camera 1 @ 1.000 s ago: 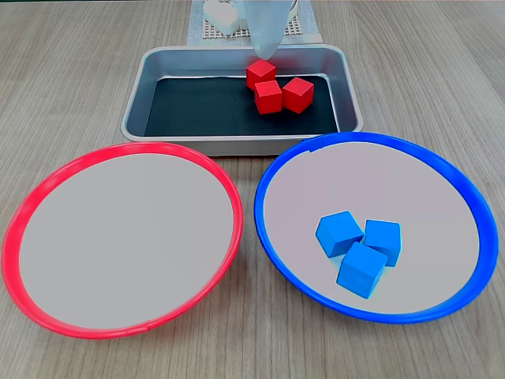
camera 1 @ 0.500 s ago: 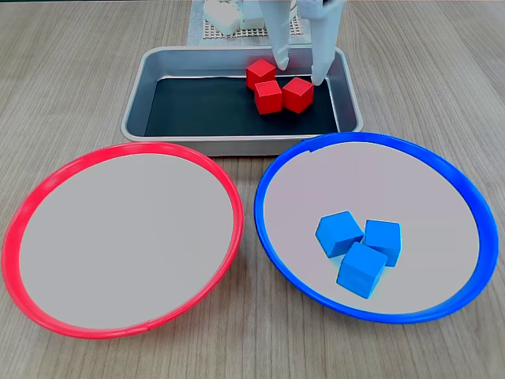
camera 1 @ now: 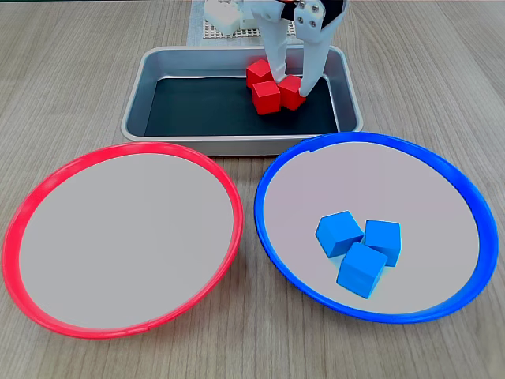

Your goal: Move six blocks tray to matching dishes

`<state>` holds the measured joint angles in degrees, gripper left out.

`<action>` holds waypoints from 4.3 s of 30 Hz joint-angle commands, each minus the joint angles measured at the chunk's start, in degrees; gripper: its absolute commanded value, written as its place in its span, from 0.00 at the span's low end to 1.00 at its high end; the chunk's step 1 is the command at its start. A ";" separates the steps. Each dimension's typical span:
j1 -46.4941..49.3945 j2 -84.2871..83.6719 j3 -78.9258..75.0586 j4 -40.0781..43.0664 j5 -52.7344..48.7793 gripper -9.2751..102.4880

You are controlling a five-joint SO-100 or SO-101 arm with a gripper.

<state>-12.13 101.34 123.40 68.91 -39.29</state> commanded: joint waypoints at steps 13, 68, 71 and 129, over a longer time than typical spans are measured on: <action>21.53 0.26 -35.33 7.47 17.14 0.08; 12.83 0.70 0.09 -1.93 14.15 0.27; 11.78 -0.09 0.70 -2.29 13.97 0.26; 19.42 5.27 -11.43 23.20 -44.03 0.17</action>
<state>7.91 103.54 108.54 91.05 -80.07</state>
